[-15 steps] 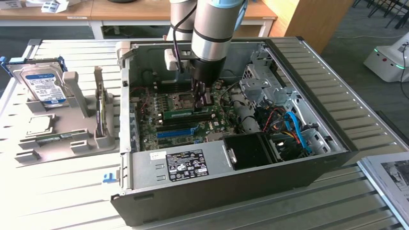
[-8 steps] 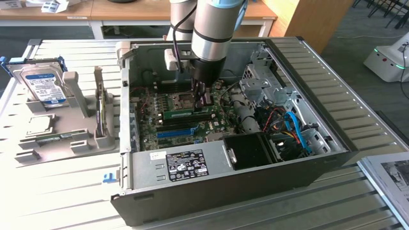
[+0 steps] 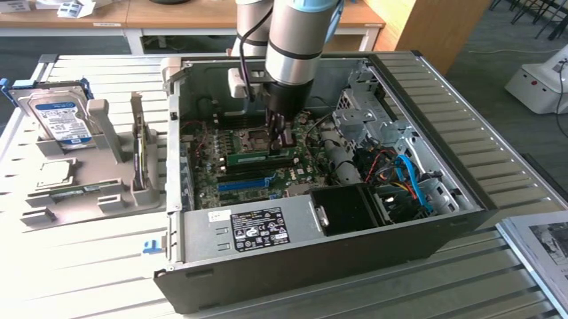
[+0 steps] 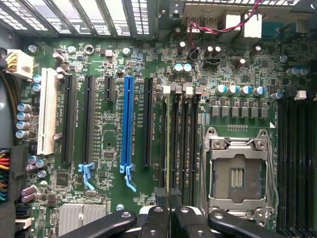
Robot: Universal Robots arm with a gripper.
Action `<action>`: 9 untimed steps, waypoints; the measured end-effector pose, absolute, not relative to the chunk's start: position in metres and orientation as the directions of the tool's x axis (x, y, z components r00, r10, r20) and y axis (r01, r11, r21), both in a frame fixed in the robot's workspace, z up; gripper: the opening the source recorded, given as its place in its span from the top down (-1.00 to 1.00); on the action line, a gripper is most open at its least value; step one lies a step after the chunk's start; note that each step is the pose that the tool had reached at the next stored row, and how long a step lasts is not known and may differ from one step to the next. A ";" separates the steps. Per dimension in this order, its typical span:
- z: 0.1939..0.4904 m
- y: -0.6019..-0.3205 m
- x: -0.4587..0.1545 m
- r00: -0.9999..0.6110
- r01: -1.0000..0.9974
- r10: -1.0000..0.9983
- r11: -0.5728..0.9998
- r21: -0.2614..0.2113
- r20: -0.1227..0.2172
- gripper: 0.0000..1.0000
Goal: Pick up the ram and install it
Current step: 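Insert the ram into the slot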
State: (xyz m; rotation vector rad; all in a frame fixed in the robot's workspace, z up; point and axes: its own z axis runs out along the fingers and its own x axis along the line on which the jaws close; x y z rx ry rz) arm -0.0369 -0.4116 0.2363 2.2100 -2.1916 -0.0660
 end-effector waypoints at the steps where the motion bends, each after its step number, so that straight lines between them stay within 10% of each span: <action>1: 0.236 -0.412 -0.037 0.008 -0.999 -1.000 -0.009 0.050 -0.010 0.76; 9: 0.235 -0.412 -0.037 0.008 -0.999 -1.000 -0.009 0.050 -0.010 0.76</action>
